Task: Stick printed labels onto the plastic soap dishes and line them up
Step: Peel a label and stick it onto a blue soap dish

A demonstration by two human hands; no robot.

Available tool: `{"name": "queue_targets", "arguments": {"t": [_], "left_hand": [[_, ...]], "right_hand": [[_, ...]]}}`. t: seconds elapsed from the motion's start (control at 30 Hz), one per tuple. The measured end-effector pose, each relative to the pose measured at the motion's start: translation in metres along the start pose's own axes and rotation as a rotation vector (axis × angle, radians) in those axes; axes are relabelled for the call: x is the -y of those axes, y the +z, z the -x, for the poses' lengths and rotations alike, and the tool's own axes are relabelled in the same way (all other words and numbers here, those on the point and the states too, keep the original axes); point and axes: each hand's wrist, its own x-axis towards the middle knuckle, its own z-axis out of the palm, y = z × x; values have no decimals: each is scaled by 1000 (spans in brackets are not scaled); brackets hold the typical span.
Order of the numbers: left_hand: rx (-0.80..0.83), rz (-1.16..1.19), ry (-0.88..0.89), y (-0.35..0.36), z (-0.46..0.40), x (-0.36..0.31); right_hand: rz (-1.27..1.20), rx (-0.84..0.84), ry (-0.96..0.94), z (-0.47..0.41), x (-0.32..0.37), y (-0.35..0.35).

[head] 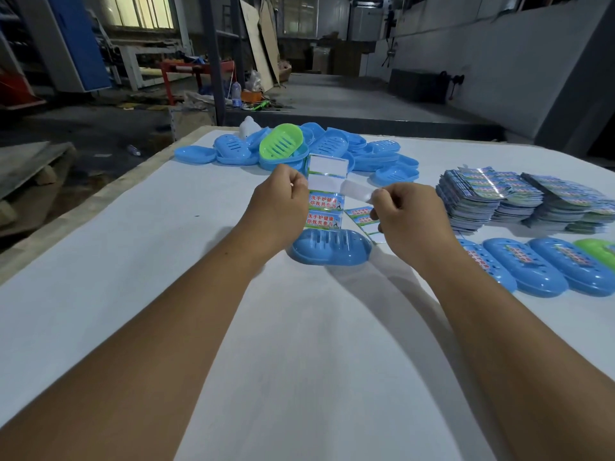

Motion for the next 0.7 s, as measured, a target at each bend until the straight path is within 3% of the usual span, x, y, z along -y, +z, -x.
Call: {"name": "queue_targets", "arguments": {"t": [0.27,0.53,0.7], "left_hand": [[-77,-154,116,-3,1,-4],[-8,-210,54,-19,-7,7],[-29,-573,-114,-27,-13,22]], "right_hand": [[87,-27,-35,-2,-3,1],[207,-46,-42,-3,-8,-3],[85,-2,23,0,-4,-1]]}}
